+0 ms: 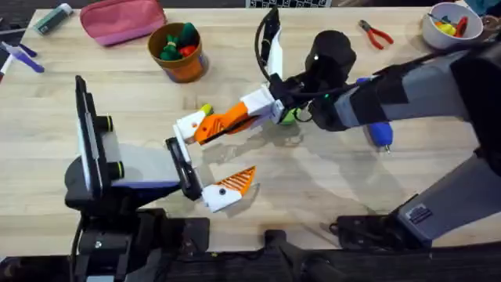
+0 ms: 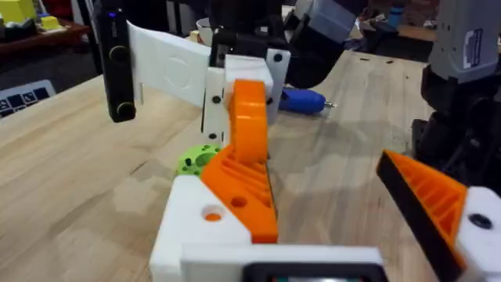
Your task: Pick up the gripper from the table and insert it into the empty holder that is missing its gripper. Then pick up a screw, insert it into the mounting hole, and use the screwdriver to tighten it. Finally, clean up the table by picking up the vegetable and placing it into the bucket.
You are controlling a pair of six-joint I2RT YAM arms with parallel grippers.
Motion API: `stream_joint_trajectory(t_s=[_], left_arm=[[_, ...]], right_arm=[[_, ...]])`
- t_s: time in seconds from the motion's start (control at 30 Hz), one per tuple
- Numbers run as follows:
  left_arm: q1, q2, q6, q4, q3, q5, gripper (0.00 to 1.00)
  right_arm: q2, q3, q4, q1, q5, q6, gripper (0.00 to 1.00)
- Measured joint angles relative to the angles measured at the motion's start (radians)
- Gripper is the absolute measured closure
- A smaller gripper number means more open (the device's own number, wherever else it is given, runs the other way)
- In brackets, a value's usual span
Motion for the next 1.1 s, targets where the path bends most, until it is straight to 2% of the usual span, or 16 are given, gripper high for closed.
stream_joint_trajectory(t_s=[0.6,1.1], left_arm=[[0.0,0.0,0.008,0.0,0.0,-0.004,0.015],[0.002,0.0,0.01,0.0,0.0,-0.003,0.015]], right_arm=[[0.002,0.012,-0.006,0.043,0.083,-0.001,0.992],[0.002,0.012,-0.006,0.043,0.099,-0.001,0.992]])
